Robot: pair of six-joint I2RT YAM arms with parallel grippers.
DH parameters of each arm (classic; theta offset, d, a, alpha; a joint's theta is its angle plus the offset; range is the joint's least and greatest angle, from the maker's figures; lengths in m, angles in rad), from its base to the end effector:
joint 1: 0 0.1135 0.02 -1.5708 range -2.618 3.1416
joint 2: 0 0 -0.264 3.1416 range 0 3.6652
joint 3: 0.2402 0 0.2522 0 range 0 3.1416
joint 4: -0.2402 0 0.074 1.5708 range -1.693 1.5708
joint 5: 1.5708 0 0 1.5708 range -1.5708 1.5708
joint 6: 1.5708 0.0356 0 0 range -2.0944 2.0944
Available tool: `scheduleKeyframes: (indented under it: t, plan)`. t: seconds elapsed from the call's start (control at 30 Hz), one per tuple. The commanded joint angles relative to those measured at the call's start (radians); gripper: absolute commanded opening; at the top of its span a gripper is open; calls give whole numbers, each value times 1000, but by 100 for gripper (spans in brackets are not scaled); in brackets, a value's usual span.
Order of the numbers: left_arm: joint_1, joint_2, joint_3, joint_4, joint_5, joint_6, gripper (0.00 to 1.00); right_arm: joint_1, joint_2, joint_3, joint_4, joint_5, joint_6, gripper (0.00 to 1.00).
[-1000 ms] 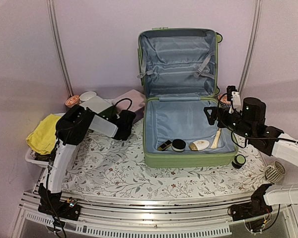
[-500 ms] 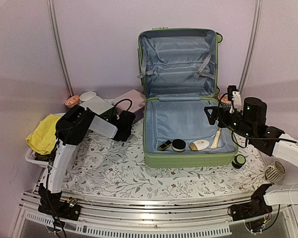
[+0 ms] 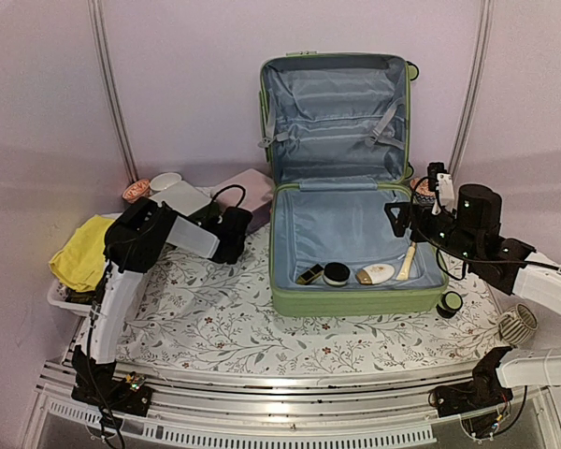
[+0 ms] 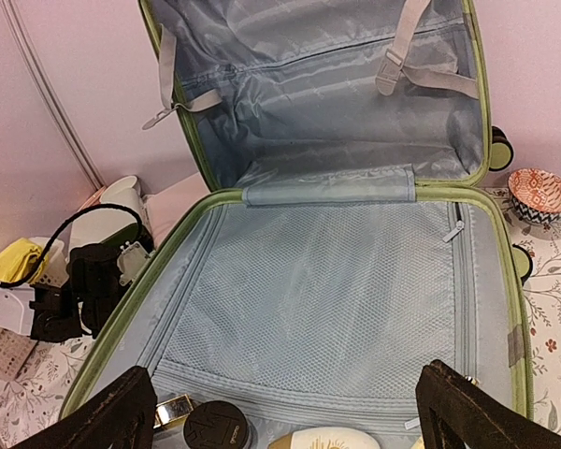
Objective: Open, take out, and arrange the luggage
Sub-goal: Open the drawer of the storage box.
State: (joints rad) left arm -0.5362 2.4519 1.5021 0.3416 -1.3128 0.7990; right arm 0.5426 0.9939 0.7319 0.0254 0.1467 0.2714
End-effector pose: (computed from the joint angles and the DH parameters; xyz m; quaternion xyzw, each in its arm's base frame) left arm 0.4329 -0.2172 0.0697 0.2129 0.7263 0.5843 0.2927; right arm 0.2034 0.1165 0.3037 -0.0610 0.7824 0.1914 0.5894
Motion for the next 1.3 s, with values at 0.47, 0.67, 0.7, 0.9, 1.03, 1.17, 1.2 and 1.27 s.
scheduleKeyframes:
  t: [0.47,0.67,0.7,0.9,1.03,1.17,1.2,1.27]
  plan:
    - [32,79,9,174,80,193,38,-3,-7,35,-11,-5,2,99]
    - [37,76,-32,381,60,344,34,-3,-10,39,-17,-5,4,99]
    - [40,75,-35,381,60,344,34,-3,-11,42,-18,-6,3,99]
    - [45,73,-48,389,63,341,31,-3,-15,42,-22,-6,5,99]
    - [45,79,-47,394,64,341,23,-2,-16,41,-25,-2,5,99]
    - [45,82,-47,398,57,342,18,-3,-15,41,-25,1,5,99]
    - [42,81,-48,399,53,343,18,-3,-14,41,-25,0,5,99]
    - [35,76,-56,404,47,343,17,-3,-13,40,-23,1,5,99]
